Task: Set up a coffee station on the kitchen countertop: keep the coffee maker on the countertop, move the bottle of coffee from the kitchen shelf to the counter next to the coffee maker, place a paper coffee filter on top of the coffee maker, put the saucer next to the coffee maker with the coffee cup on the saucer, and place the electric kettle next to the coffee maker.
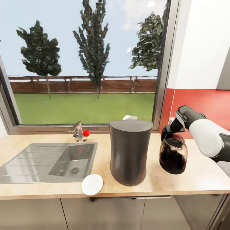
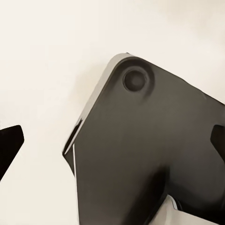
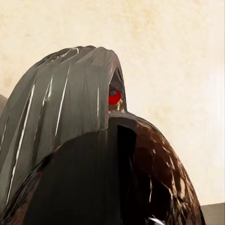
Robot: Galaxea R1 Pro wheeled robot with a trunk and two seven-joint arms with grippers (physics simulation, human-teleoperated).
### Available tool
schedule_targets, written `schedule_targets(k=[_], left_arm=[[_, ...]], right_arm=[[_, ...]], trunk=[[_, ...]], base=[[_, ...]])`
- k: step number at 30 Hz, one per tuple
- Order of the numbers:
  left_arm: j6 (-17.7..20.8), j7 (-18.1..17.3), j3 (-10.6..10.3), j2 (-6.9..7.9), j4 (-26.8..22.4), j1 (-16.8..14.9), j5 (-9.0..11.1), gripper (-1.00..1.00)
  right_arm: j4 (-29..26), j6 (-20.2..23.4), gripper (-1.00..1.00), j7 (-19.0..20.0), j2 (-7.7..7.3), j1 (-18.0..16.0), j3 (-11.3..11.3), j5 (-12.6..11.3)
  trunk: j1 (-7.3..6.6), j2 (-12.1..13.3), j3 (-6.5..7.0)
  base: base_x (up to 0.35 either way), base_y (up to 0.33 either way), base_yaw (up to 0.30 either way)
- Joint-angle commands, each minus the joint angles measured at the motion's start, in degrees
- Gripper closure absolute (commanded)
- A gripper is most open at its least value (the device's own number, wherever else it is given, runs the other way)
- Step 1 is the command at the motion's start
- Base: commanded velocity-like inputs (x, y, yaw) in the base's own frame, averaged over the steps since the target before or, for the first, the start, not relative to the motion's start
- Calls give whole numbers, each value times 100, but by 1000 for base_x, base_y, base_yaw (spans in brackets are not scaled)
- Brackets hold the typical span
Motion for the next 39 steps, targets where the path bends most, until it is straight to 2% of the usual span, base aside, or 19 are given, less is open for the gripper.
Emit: schedule_targets(k=[1,3,5,6,8,19,39], left_arm=[[-11,-42,17,3,1,-1,36,-100],[-11,-42,17,4,-2,1,36,-100],[-11,-42,17,5,-2,-1,36,-100],[-11,-42,17,5,-4,1,36,-100],[-11,-42,17,5,-4,2,36,-100],[-11,-42,17,5,-3,0,36,-100],[-36,-42,17,5,-1,1,36,-100]], right_arm=[[-7,19,100,-15,18,-4,-182,29],[-5,19,100,-222,64,-4,-353,28],[6,19,100,-652,101,-3,-591,22],[39,19,100,-920,103,-3,-889,19],[67,19,100,-1040,107,-1,-972,19],[207,19,100,-1351,120,3,-1014,19],[213,19,100,-1470,119,-3,-1022,8]], trunk=[[25,-49,-25],[68,-129,-61],[112,-210,-97],[134,-250,-115],[178,-330,-151],[420,-771,-348],[859,-1573,-707]], base=[[0,0,0],[0,0,0],[0,0,0],[0,0,0],[0,0,0],[0,0,0],[0,0,0]])
